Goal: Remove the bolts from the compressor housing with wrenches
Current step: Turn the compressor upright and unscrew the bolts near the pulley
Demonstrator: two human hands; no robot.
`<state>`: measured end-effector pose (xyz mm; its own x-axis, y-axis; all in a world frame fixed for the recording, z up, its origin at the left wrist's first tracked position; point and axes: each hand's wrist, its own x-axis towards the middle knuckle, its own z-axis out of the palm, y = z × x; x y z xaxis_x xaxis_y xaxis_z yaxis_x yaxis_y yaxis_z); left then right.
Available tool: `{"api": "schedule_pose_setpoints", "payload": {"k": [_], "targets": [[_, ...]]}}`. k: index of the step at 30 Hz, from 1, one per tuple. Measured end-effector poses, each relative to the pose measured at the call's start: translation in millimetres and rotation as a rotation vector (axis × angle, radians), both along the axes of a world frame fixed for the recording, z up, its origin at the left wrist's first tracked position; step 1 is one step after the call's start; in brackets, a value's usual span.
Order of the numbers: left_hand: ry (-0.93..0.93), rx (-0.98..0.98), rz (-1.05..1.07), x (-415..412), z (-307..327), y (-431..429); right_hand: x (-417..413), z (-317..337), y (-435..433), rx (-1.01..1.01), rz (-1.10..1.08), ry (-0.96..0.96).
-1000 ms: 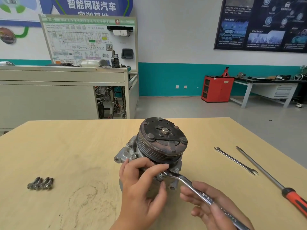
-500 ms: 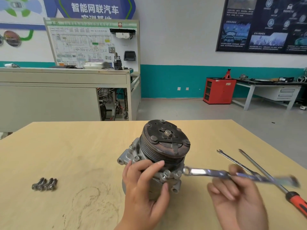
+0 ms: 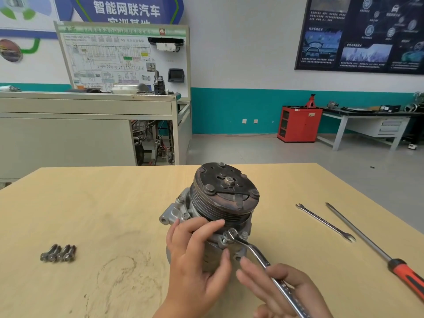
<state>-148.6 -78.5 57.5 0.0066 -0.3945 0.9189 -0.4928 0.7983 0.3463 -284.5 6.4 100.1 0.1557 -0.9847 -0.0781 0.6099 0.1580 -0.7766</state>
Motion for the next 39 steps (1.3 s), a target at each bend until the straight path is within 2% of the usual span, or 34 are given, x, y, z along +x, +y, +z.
{"api": "schedule_pose_setpoints", "payload": {"k": [3, 9, 13, 15, 16, 20, 24, 27, 29, 31, 33, 34, 35, 37, 38, 39], "targets": [[0.006, 0.005, 0.001, -0.1, -0.1, 0.4, -1.9, 0.3, 7.5, -0.091, 0.053, 0.082], [-0.011, 0.009, 0.01, -1.3, 0.5, 0.7, -8.1, -3.8, 12.2, -0.081, 0.018, 0.395], [-0.01, 0.012, 0.017, -1.4, 0.0, 0.6, -24.2, -0.2, 2.2, -0.09, 0.028, 0.293], [-0.006, 0.024, 0.011, -1.5, -0.6, 0.7, -30.4, 1.9, -8.3, -0.161, -0.029, 0.25], [-0.004, 0.028, 0.005, -1.7, -0.4, 1.0, -34.4, 1.3, -15.2, -0.189, -0.021, 0.16], [0.023, 0.036, -0.017, -2.6, -0.8, 0.4, -35.5, -1.7, -59.9, -0.062, -0.151, -0.106], [0.021, 0.034, -0.031, -1.0, -2.0, -0.5, -18.2, 1.3, -95.0, -0.002, -0.228, -0.074], [0.002, 0.012, -0.042, 0.6, -1.2, -0.9, -12.7, 2.6, -102.3, -0.022, -0.166, 0.072], [0.002, -0.005, -0.042, 1.3, -0.9, -1.3, -16.3, 0.8, -98.4, -0.055, -0.132, 0.038], [0.016, -0.019, -0.011, 0.7, 2.6, 1.2, -27.3, -1.6, -92.3, -0.133, -0.222, -0.101], [-0.008, -0.111, 0.034, -10.9, -1.5, 10.2, -48.5, -7.5, -88.7, -0.204, -0.474, -0.199], [-0.062, -0.187, 0.042, -20.7, -9.2, 18.1, -61.9, -11.9, -88.7, -0.228, -0.618, -0.144], [-0.129, -0.237, -0.003, -28.8, -18.0, 23.3, -76.6, -18.0, -90.2, -0.251, -0.76, 0.044], [-0.366, -0.263, -0.081, -42.2, -33.6, 28.2, -103.5, -34.2, -97.8, -0.311, -0.917, 0.632], [-0.54, -0.204, -0.014, -37.6, -37.6, 22.0, -114.9, -42.7, -102.5, -0.355, -0.871, 0.884], [-0.694, -0.247, 0.164, -49.6, -41.2, 5.1, -125.1, -50.7, -107.8, -0.387, -0.729, 1.089]]}}
